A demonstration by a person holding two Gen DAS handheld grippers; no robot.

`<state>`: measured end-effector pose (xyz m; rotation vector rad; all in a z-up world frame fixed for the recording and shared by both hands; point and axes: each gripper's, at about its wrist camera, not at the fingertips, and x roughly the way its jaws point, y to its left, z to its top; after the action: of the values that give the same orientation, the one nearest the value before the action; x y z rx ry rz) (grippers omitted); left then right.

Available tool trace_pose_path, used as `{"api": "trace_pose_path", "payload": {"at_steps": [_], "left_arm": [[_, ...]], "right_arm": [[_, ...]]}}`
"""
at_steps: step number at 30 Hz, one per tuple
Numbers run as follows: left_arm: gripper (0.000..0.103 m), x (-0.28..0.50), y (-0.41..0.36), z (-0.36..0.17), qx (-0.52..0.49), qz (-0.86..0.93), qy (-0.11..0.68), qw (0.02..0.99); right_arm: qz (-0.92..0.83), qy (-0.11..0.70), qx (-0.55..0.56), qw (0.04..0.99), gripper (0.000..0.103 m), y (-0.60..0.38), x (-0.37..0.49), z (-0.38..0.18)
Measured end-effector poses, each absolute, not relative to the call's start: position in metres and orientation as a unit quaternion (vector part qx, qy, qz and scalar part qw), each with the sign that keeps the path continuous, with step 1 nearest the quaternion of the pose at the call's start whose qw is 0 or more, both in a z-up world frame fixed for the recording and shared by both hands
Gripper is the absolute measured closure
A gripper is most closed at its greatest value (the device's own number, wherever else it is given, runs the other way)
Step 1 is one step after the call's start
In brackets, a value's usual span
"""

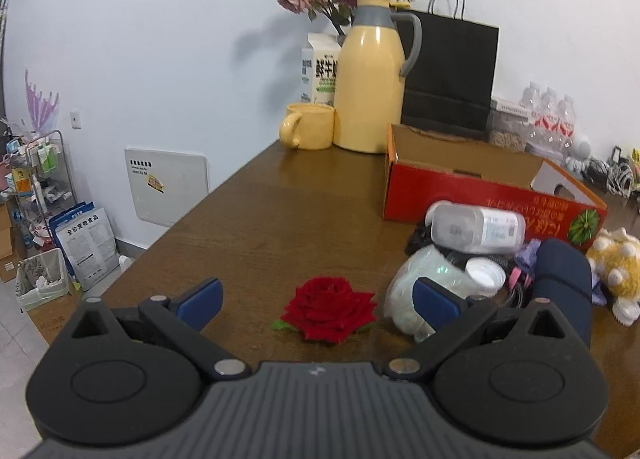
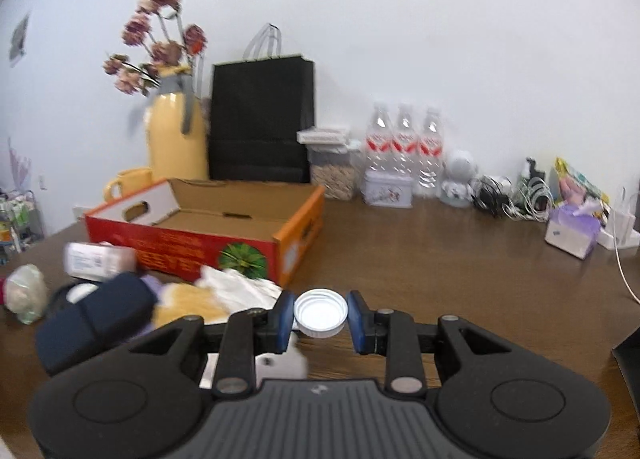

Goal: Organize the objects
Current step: 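Grasp the red fabric rose with the left gripper, then carry the rose and lid into the box and release both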

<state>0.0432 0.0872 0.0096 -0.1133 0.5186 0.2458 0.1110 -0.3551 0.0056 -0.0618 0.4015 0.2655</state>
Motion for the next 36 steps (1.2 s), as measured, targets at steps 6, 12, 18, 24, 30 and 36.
{"api": "trace_pose_path", "payload": {"at_steps": [6, 12, 18, 24, 30, 36], "left_arm": [[0.000, 0.050, 0.097, -0.003, -0.057, 0.118, 0.270, 0.954], [0.000, 0.065, 0.111, -0.012, -0.066, 0.131, 0.279, 0.949], [0.017, 0.079, 0.114, -0.020, -0.063, 0.099, 0.287, 0.951], [0.062, 0.080, 0.113, -0.022, -0.071, 0.081, 0.287, 0.952], [0.062, 0.078, 0.115, -0.011, -0.068, 0.095, 0.268, 0.956], [0.062, 0.085, 0.110, 0.019, -0.057, 0.092, 0.231, 0.967]], "right_arm": [[0.148, 0.193, -0.035, 0.969, 0.076, -0.332, 0.096, 0.009], [0.153, 0.195, -0.035, 0.968, 0.076, -0.316, 0.088, 0.008], [0.157, 0.197, -0.042, 0.967, 0.076, -0.302, 0.087, 0.008], [0.161, 0.199, -0.041, 0.966, 0.076, -0.297, 0.089, 0.007], [0.170, 0.197, -0.038, 0.965, 0.076, -0.292, 0.092, 0.005], [0.182, 0.184, -0.037, 0.965, 0.076, -0.284, 0.101, 0.012]]}}
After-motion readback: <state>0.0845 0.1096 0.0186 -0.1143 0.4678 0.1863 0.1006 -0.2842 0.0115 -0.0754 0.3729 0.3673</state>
